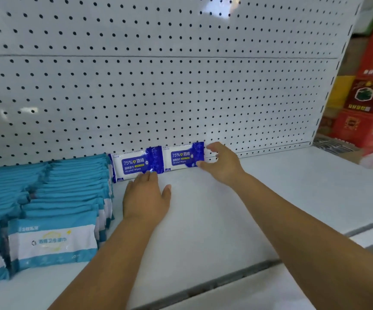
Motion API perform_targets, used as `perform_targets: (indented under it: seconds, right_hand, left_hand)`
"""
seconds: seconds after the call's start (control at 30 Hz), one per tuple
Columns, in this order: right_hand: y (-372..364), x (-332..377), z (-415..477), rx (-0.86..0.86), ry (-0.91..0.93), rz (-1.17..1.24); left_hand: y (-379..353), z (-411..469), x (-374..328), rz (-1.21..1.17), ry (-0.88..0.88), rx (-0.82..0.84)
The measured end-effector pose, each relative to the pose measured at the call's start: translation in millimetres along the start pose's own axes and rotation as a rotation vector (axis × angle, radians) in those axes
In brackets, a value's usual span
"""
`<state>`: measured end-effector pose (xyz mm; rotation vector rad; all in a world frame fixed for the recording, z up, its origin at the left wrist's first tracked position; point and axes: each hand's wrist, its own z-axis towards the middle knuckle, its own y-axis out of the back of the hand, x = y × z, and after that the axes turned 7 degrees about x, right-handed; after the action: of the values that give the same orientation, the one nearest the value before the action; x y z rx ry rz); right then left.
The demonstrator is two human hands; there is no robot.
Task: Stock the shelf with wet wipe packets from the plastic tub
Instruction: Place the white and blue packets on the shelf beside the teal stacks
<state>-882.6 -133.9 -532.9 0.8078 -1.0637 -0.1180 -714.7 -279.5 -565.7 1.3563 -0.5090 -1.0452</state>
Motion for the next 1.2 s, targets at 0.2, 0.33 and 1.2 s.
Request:
perform_targets:
  seconds: [0.2, 0.33, 1.2]
  right_hand:
    - [67.7, -19.6, -87.9, 0.024, 0.035, -0.181]
    - [111.3, -37.2, -154.4, 0.013, 0.048, -0.464]
    - [120.6, -186.0, -465.0, 0.177, -0.625, -0.268]
  left_hand:
    - [19.0, -44.8, -35.7, -0.083, -0.208, -0.018]
    - [28.2, -96.8, -80.7, -0.191, -0.350, -0.030]
    - [-119.6, -278.7, -155.4, -0.426, -0.592, 0.465]
